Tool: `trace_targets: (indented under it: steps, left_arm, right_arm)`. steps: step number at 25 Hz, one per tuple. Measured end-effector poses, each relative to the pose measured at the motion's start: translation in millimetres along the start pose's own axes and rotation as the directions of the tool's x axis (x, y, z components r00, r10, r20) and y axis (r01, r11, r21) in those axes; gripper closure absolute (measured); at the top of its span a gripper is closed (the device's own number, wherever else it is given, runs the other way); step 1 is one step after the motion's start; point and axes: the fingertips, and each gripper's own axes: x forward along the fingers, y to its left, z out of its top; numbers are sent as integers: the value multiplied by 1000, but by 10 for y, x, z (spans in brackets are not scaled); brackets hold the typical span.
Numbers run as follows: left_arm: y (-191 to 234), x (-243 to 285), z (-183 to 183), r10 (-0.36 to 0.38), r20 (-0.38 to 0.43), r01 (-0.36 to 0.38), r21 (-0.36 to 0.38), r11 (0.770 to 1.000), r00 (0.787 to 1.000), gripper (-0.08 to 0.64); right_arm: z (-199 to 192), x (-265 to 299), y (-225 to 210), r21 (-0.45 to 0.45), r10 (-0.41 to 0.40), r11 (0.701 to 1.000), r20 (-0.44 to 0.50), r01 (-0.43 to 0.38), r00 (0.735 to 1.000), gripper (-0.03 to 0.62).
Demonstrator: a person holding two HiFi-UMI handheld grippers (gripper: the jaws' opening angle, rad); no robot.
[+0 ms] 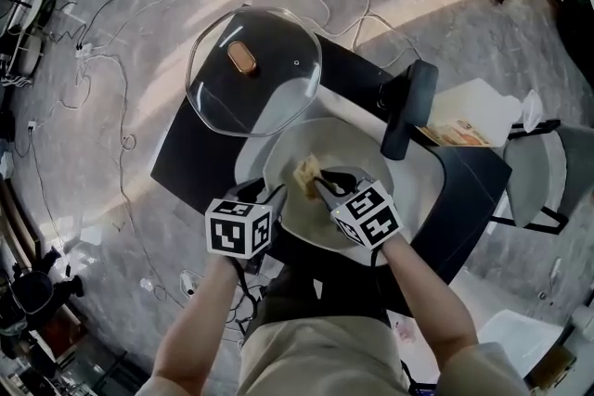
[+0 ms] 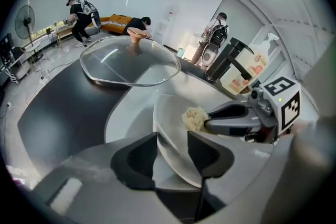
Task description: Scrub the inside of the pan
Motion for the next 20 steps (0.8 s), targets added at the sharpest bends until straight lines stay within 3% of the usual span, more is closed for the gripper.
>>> trace_targets:
  steps: [9,14,16,20]
  left_arm:
    - [48,43,12,4,12,-3,-83,997,1000,388]
    - [42,60,6,3,16,-1,-107,994,1000,396]
    - [42,61,7,5,19,-2,-114,993,1000,396]
    - [60,64,36,15,21,-13,-107,994,1000,402]
  right_arm:
    - [-306,285,313,-32,154,987,-140,-159,978,537]
    - [-357,437,550,-131,198,965,-214,-229,956,537]
    - [-338,477,551,-152,200,961,-205,-233,958,537]
    - [-219,544,471,-112,221,965,-154,-239,963,537]
